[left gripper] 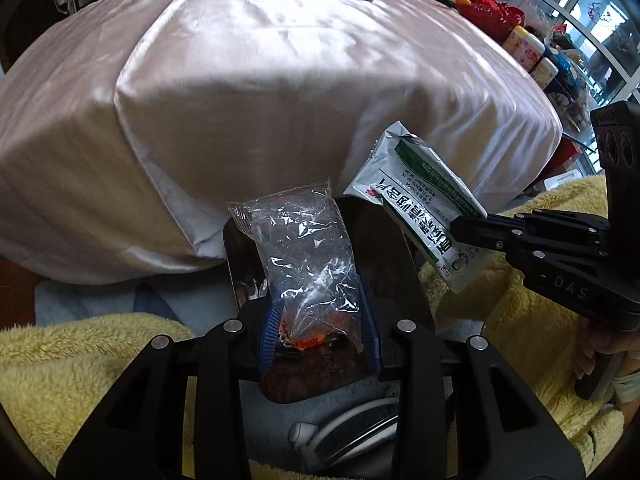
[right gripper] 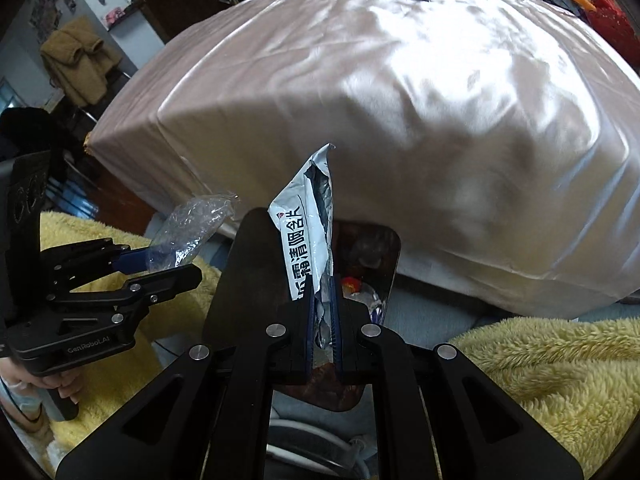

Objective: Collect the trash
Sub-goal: 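Lower both tools over the bin and open them to drop the bag and packet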

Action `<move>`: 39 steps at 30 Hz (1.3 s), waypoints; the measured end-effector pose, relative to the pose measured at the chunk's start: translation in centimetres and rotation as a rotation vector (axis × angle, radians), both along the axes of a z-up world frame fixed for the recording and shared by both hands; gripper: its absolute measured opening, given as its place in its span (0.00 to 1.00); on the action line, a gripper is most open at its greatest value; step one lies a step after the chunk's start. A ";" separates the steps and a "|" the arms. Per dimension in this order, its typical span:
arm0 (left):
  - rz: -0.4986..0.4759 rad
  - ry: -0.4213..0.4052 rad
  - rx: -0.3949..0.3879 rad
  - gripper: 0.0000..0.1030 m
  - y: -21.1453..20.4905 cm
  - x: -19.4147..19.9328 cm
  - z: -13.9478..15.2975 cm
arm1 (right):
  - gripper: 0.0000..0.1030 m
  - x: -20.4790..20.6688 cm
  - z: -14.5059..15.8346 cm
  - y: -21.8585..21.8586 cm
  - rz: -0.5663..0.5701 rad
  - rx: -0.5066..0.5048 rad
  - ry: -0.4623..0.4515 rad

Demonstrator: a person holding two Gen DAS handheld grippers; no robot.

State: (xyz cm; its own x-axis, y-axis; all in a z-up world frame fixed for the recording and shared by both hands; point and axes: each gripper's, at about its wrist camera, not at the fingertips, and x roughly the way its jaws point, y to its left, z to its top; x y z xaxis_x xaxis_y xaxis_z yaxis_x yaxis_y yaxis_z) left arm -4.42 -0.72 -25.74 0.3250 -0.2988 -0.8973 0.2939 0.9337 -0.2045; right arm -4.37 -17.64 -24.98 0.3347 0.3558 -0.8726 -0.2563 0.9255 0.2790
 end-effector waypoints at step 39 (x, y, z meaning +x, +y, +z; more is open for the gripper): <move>0.019 0.043 0.079 0.90 -0.3 0.5 -2.4 | 0.87 1.1 -1.1 -2.3 -0.176 0.001 0.020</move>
